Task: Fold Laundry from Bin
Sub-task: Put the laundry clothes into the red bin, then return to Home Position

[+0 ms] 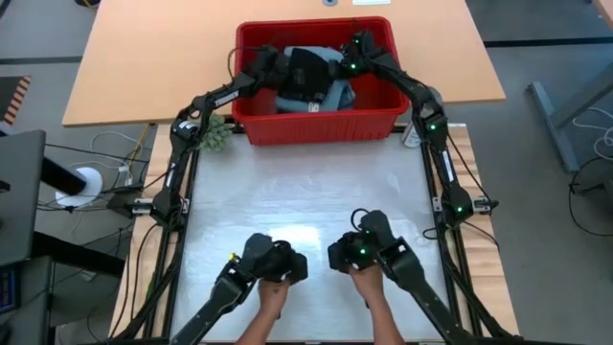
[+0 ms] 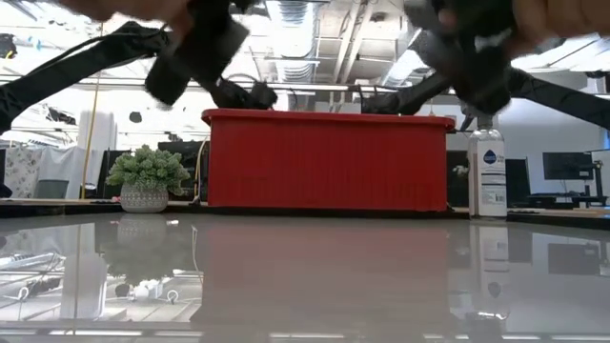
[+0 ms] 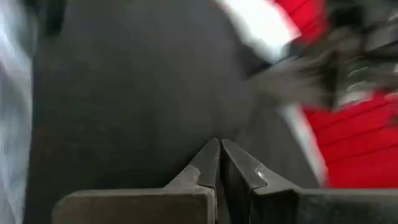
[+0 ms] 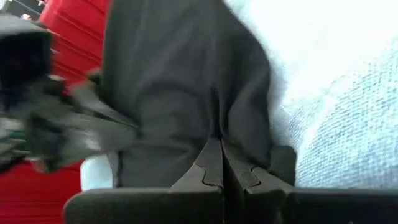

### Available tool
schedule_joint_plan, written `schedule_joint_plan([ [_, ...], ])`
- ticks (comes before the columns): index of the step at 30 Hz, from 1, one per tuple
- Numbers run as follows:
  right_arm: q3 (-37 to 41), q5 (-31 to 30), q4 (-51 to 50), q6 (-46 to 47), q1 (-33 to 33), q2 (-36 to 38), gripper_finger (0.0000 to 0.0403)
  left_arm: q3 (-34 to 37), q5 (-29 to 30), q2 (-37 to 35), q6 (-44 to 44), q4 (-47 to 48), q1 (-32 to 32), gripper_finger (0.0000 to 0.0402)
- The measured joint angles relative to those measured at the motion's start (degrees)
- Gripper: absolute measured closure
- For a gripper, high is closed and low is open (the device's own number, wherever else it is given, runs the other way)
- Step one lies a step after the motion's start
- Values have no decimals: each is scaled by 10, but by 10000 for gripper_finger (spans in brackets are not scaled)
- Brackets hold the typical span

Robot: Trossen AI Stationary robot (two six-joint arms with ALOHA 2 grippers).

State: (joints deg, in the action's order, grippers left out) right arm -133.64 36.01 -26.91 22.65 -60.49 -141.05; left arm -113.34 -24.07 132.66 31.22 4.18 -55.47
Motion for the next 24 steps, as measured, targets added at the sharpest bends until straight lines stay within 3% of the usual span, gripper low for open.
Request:
schedule_joint_plan([
  [10,-7,-15,-29,-8,2,-14,387,13,22,32,14,16,1,401],
  [15,-11,-15,-30,-1,-5,22,371,13,-28,23,58,-41,-8,401],
  [24,-12,-16,-29,-49,-27,158,385,-151,-144,15,101,-74,-14,401],
])
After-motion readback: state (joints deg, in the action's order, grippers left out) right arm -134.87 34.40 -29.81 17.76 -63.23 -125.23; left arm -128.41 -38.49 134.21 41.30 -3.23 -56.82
